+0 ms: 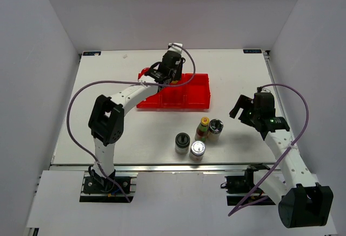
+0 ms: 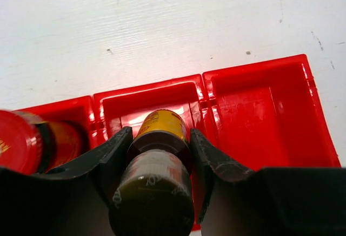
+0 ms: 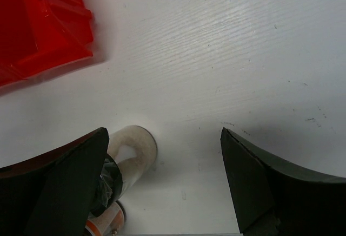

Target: Organize the condiment bottles

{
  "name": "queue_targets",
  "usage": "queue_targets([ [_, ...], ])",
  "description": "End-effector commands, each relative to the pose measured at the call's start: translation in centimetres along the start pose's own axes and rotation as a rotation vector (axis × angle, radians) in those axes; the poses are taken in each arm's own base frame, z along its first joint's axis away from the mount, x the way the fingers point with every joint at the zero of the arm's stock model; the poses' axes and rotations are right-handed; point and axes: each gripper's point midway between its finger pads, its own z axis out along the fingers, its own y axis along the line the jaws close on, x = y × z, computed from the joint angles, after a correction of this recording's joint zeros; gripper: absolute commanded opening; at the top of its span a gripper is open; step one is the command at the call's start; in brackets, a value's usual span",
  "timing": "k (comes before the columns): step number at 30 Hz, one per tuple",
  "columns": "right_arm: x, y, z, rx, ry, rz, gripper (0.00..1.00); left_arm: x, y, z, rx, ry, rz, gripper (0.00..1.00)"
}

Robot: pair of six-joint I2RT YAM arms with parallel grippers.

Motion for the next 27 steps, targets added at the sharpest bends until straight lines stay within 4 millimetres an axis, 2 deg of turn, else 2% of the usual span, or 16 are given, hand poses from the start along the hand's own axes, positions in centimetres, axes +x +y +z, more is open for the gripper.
queue_targets([
  [1, -1.9, 0.4, -0.2, -0.004, -0.059, -0.010, 0.89, -3.8, -1.1, -0.2, 0.054, -0.075, -0.005, 0.40],
  [3, -1.9, 0.2, -0.1, 0.006, -0.057, -0.009, 0.89, -3.4, -0.9, 0.6, 0.046, -0.068, -0.009, 0.40],
  [7, -1.8, 0.1, 0.0, 0.012, -0.051, -0.009, 0.89, -1.2, -0.1, 3.2, 0.010, -0.019, -0.016, 0.41],
  [11, -1.6, 0.0, 0.1, 0.016, -0.042, -0.008, 0.89, 0.0, 0.6, 4.6, -0.006, 0.009, -0.024, 0.46],
  [14, -1.4, 0.0, 0.2, 0.018, -0.036, -0.009, 0.89, 0.1, 0.9, 5.1, -0.015, 0.002, -0.030, 0.52],
  [23, -1.1, -0.2, 0.0, 0.024, -0.026, -0.008, 0.89, 0.6, 1.3, 6.6, -0.018, 0.004, -0.047, 0.54],
  [25, -1.2, -0.2, -0.1, 0.024, -0.026, -0.008, 0.89, 0.7, 1.4, 7.0, -0.026, 0.007, -0.046, 0.60],
  [27, -1.2, -0.1, -0.2, 0.021, -0.029, -0.008, 0.89, 0.7, 1.4, 7.1, -0.030, 0.012, -0.046, 0.69],
])
